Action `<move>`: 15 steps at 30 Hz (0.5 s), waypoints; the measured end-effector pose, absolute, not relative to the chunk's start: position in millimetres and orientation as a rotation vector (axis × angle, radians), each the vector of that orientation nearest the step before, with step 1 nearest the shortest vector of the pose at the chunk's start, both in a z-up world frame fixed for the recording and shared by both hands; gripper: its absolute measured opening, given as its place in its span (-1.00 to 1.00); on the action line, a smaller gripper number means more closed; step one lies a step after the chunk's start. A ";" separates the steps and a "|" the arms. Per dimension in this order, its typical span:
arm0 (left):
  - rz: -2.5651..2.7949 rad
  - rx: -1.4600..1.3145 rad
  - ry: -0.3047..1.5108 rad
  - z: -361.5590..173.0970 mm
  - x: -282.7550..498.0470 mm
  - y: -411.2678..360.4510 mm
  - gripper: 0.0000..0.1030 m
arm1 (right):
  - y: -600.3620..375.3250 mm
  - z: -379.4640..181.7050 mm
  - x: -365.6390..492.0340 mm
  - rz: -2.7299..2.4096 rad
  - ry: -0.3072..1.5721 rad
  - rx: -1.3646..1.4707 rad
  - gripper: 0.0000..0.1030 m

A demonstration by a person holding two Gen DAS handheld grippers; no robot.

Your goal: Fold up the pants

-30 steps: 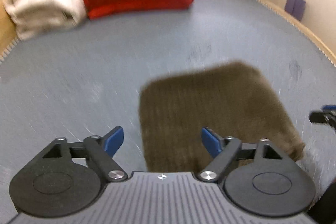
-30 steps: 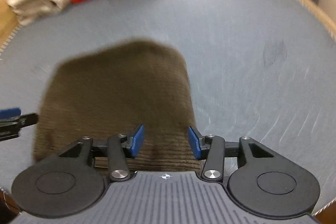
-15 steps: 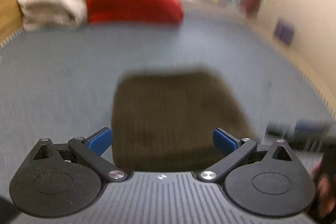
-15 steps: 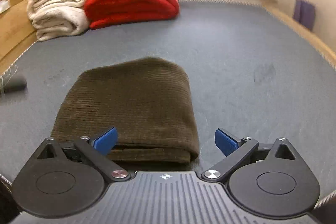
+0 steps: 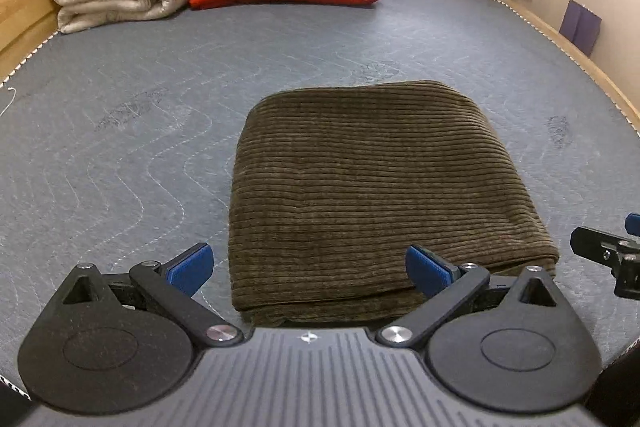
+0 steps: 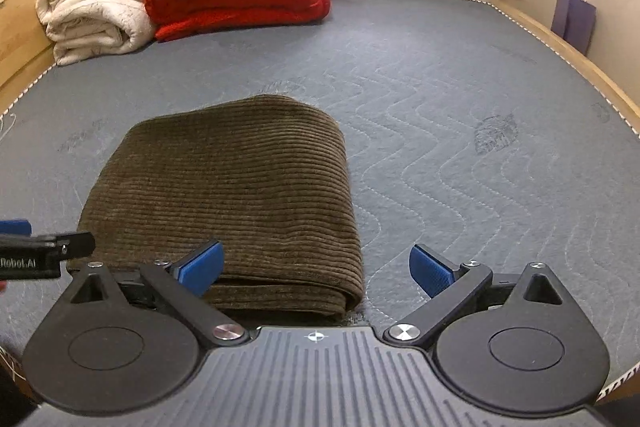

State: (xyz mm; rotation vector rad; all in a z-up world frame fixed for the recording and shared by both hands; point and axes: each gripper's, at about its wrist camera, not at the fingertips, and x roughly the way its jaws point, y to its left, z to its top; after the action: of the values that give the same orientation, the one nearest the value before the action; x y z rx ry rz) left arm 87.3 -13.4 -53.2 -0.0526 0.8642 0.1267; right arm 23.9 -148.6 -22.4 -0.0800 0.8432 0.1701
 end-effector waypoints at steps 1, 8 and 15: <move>0.127 -0.055 0.868 -53.8 87.7 -13.1 0.99 | -147.6 -23.4 24.5 0.172 0.843 -0.091 0.92; 0.131 -0.053 0.873 -58.6 91.2 -10.3 0.99 | -145.5 -25.4 25.8 0.176 0.849 -0.104 0.92; 0.128 -0.060 0.883 -59.2 88.5 -6.5 0.99 | -141.5 -24.3 24.9 0.191 0.850 -0.113 0.92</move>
State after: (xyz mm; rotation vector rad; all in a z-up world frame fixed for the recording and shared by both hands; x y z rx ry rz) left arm 88.5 -6.5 -59.2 -0.0605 0.8829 0.1283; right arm 24.9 -141.5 -24.3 -0.1126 0.8502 0.1914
